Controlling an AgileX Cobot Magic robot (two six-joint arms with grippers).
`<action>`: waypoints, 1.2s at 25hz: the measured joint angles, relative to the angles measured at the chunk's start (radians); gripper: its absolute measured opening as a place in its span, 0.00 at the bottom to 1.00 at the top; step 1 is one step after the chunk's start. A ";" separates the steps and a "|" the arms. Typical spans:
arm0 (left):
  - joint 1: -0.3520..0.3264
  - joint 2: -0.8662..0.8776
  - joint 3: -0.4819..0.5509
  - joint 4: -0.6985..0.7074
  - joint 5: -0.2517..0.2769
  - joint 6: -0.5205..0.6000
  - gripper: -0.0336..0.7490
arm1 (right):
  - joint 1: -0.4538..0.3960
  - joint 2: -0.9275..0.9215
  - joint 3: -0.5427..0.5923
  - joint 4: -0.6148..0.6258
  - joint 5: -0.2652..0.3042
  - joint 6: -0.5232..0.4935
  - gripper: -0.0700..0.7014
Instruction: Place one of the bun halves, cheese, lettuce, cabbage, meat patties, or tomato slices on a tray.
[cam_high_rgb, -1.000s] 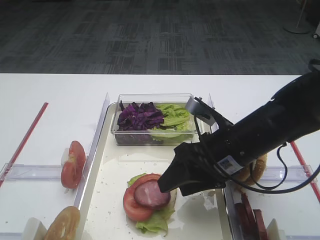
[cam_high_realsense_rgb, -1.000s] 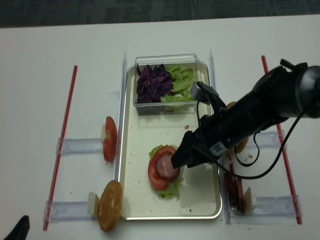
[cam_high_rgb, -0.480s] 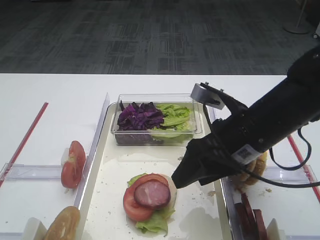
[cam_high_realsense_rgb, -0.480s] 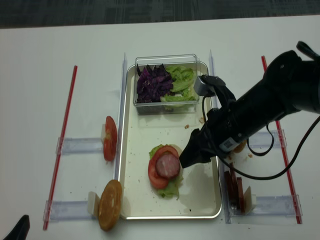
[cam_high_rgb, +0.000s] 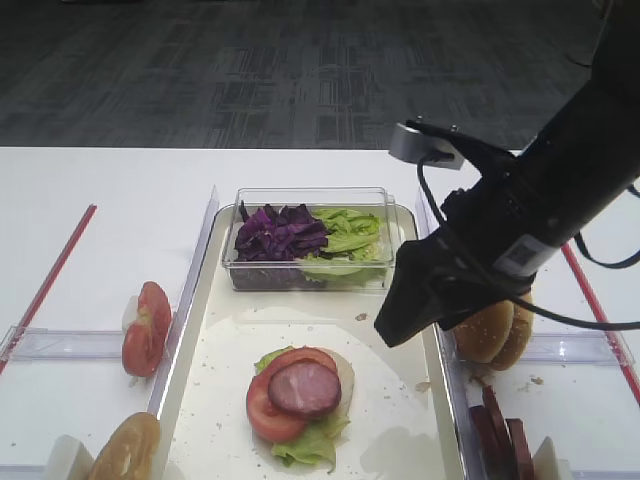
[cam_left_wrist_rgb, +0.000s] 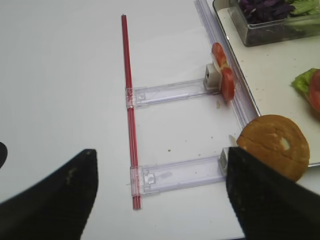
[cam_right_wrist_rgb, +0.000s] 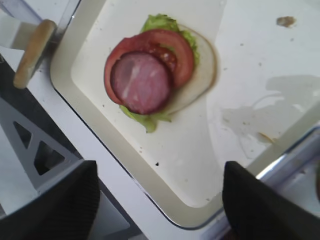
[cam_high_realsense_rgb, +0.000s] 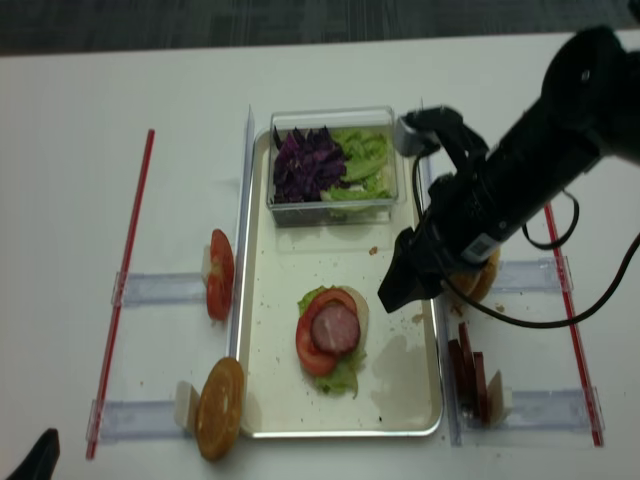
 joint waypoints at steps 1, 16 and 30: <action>0.000 0.000 0.000 0.000 0.000 0.000 0.67 | 0.000 -0.007 -0.016 -0.039 0.014 0.024 0.79; 0.000 0.000 0.000 0.000 0.000 0.000 0.67 | 0.000 -0.032 -0.197 -0.437 0.195 0.323 0.87; 0.000 0.000 0.000 0.000 0.000 0.000 0.67 | 0.000 -0.039 -0.243 -0.600 0.202 0.459 0.90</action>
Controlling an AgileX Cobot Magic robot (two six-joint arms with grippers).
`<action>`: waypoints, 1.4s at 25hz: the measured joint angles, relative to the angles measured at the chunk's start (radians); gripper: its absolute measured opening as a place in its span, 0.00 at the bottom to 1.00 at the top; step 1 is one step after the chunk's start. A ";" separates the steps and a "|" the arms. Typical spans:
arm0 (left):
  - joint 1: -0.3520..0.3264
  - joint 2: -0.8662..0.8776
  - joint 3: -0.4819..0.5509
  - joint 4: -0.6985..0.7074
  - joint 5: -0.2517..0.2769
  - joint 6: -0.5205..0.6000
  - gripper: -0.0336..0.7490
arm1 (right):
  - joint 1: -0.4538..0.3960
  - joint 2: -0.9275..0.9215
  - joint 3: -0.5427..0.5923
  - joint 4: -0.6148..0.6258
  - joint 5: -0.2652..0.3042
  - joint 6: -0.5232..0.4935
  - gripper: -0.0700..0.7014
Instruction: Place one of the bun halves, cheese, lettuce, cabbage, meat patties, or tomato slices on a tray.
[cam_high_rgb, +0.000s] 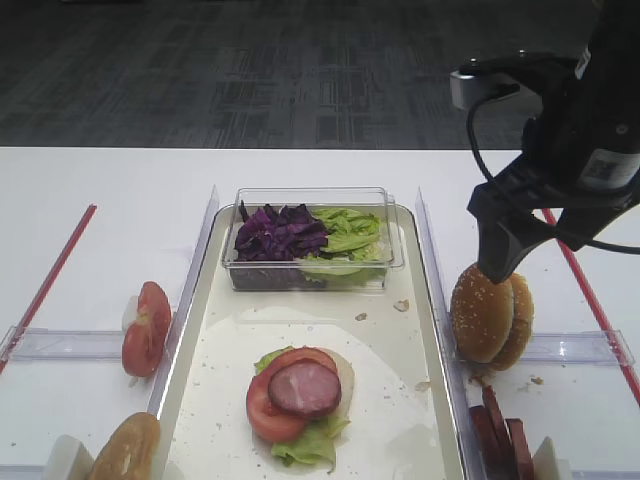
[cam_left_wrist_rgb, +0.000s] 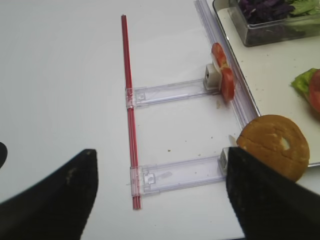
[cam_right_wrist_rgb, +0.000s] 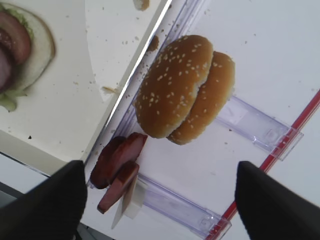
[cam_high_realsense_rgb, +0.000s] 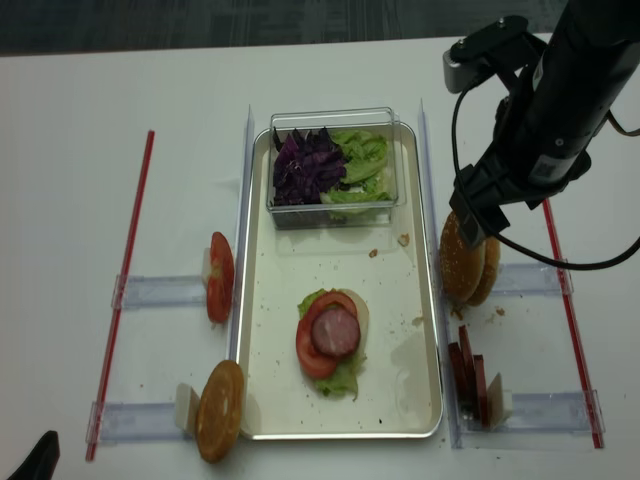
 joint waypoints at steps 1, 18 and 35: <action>0.000 0.000 0.000 0.000 0.000 0.000 0.67 | 0.000 -0.002 0.000 0.000 0.000 0.002 0.90; 0.000 0.000 0.000 0.000 0.000 0.000 0.67 | -0.038 -0.008 0.000 -0.041 0.000 0.029 0.90; 0.000 0.000 0.000 0.000 0.000 0.000 0.67 | -0.270 -0.008 0.000 -0.057 0.000 0.031 0.90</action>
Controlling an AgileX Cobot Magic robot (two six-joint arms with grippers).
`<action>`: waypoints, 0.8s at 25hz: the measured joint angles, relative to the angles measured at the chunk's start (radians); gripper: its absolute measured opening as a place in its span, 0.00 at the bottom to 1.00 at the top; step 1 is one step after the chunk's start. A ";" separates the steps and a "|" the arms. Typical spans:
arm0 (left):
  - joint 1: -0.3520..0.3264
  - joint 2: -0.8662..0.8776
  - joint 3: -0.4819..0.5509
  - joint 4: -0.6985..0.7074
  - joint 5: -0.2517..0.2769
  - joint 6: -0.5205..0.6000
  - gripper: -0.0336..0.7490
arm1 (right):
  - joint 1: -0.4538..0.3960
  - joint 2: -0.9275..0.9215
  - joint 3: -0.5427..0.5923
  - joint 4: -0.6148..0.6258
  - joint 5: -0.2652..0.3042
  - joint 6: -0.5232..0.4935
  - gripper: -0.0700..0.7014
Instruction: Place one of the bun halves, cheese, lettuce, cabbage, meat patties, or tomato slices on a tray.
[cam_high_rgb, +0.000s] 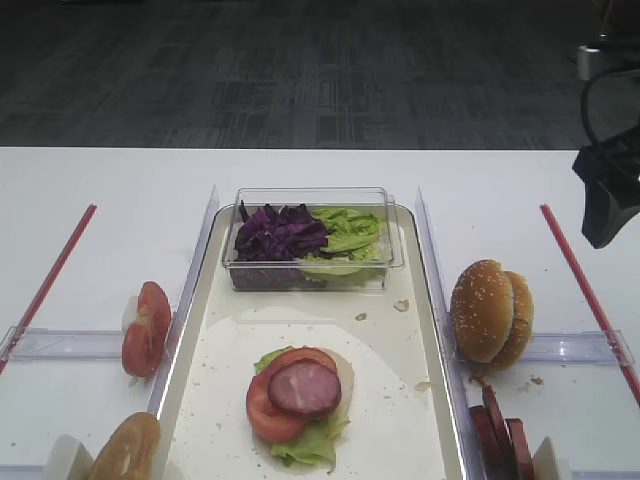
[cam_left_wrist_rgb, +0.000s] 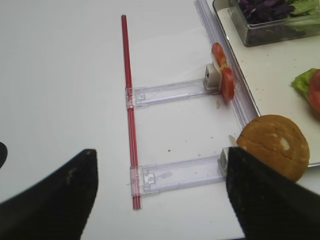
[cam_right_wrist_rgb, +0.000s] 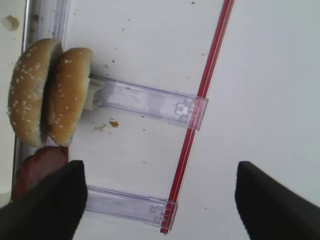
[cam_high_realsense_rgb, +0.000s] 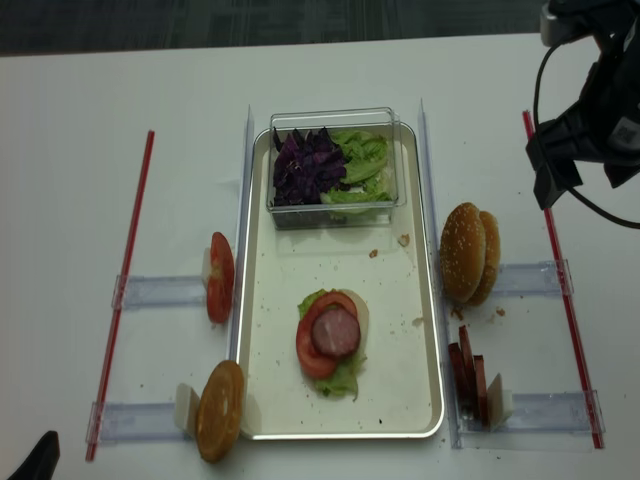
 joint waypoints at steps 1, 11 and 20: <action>0.000 0.000 0.000 0.000 0.000 0.000 0.67 | -0.011 0.000 0.000 -0.002 0.000 0.000 0.90; 0.000 0.000 0.000 0.000 0.000 0.000 0.67 | -0.119 0.000 0.000 -0.009 0.000 0.004 0.88; 0.000 0.000 0.000 0.000 0.000 0.000 0.67 | -0.120 0.000 0.000 -0.007 0.000 0.004 0.88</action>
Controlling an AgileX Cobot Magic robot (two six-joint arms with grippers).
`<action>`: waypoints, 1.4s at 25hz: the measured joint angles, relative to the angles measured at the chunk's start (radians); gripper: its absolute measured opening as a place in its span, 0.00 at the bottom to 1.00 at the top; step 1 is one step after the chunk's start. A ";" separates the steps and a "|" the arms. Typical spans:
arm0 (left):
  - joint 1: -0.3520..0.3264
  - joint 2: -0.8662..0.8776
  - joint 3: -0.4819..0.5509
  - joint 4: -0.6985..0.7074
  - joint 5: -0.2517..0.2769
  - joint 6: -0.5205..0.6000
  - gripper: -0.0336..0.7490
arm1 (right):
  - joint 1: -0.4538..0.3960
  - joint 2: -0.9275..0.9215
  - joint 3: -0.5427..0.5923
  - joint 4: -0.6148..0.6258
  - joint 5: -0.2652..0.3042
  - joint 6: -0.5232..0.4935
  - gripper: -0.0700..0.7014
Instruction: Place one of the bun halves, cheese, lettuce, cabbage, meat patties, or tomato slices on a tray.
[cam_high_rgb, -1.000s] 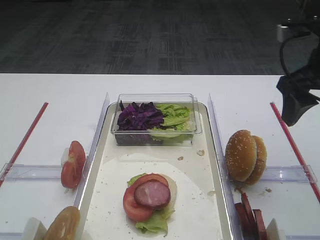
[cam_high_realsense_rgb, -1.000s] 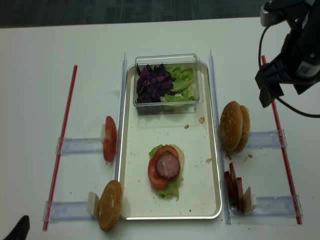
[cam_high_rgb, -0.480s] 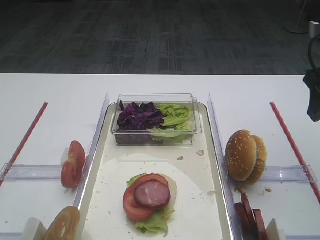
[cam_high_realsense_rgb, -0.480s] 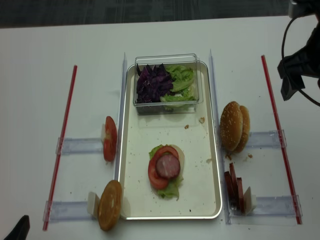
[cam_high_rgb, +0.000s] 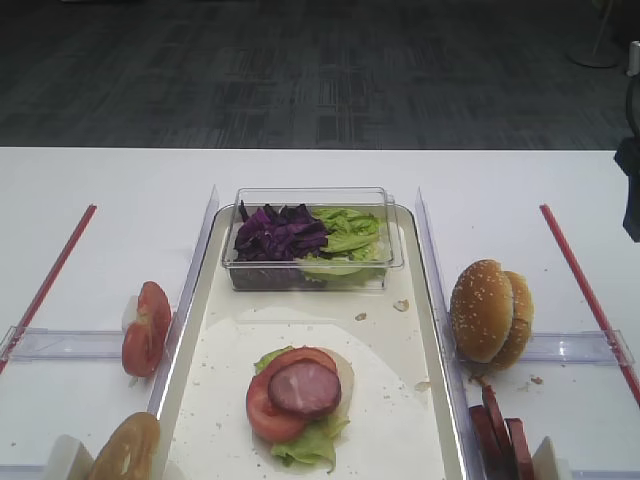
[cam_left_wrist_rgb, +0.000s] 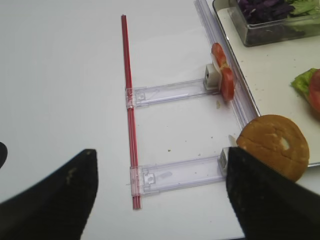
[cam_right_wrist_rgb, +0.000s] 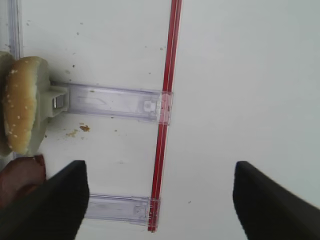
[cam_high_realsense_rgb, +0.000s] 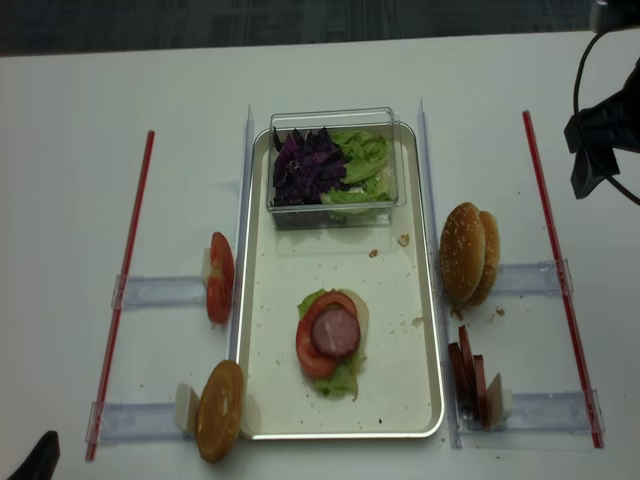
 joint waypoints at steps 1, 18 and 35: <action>0.000 0.000 0.000 0.000 0.000 0.000 0.67 | 0.000 0.000 0.000 0.000 0.000 0.002 0.88; 0.000 0.000 0.000 0.000 0.000 0.000 0.67 | -0.008 -0.290 0.161 -0.034 -0.040 0.030 0.88; 0.000 0.000 0.000 0.000 0.000 0.000 0.67 | -0.008 -0.848 0.484 -0.034 -0.115 0.066 0.88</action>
